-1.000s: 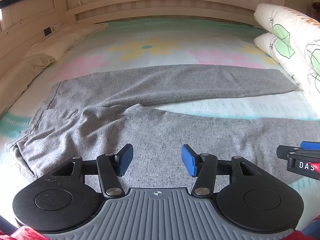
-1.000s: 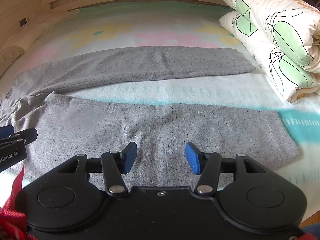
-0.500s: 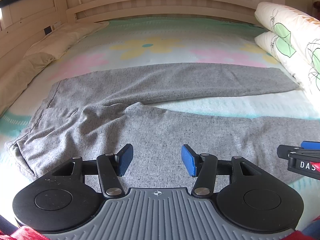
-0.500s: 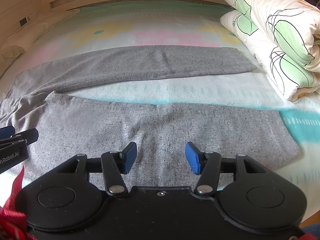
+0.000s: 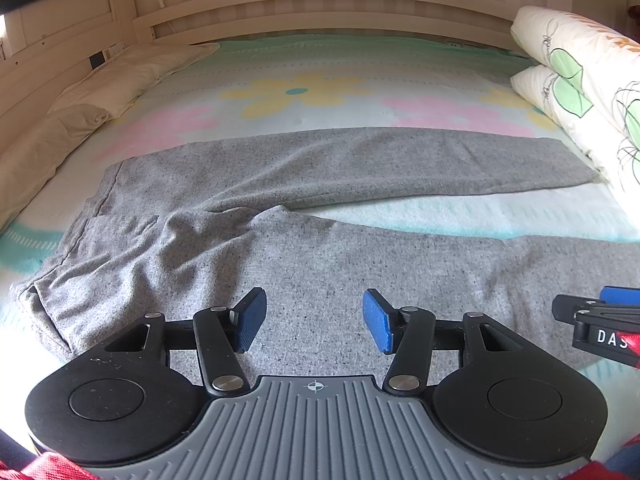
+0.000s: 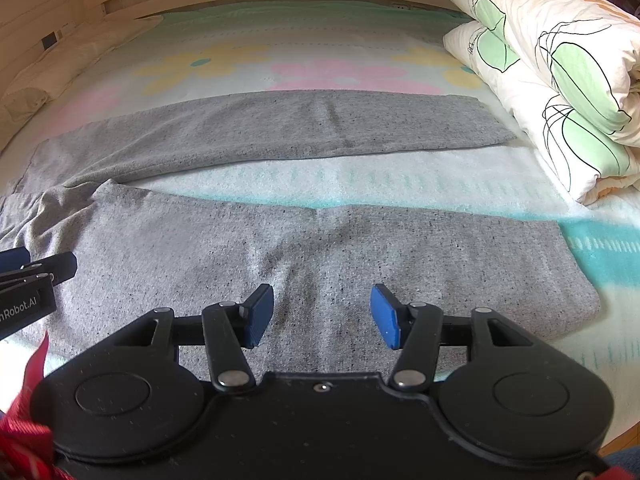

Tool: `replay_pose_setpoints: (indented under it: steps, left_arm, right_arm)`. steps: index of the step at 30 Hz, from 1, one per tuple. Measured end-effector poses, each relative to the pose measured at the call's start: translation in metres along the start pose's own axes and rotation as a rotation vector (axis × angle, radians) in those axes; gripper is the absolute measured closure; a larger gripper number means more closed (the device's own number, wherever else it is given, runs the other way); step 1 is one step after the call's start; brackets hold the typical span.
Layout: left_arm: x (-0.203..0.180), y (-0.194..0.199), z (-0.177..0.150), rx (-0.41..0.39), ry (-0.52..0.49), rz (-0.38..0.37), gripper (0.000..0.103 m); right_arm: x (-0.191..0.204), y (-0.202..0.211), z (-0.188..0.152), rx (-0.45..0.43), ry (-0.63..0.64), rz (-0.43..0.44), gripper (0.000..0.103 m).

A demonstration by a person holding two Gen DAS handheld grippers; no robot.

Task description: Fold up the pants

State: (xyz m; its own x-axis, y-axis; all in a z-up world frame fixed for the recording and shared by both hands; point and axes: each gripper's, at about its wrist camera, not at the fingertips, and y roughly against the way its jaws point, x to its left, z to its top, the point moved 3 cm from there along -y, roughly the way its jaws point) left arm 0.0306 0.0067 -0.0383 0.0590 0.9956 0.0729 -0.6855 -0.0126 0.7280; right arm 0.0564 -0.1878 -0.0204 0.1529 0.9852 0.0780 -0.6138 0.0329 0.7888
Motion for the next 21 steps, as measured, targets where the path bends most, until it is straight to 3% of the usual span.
replay_pose_setpoints:
  steps: [11, 14, 21]
  left_arm:
    - [-0.0012, -0.0023, 0.0015, -0.004, -0.027, 0.026, 0.051]
    - [-0.0019, -0.0046, 0.0009, 0.0, -0.04, 0.044, 0.051]
    - [-0.0018, -0.0018, -0.0019, -0.038, -0.054, -0.017, 0.051]
  right_arm:
    - [0.0041, -0.0008, 0.0028, -0.006, 0.025, -0.01, 0.039]
    - [0.0071, -0.0027, 0.0032, 0.007, 0.051, -0.059, 0.031]
    - [0.009, -0.001, 0.0059, 0.004, 0.05, -0.026, 0.031]
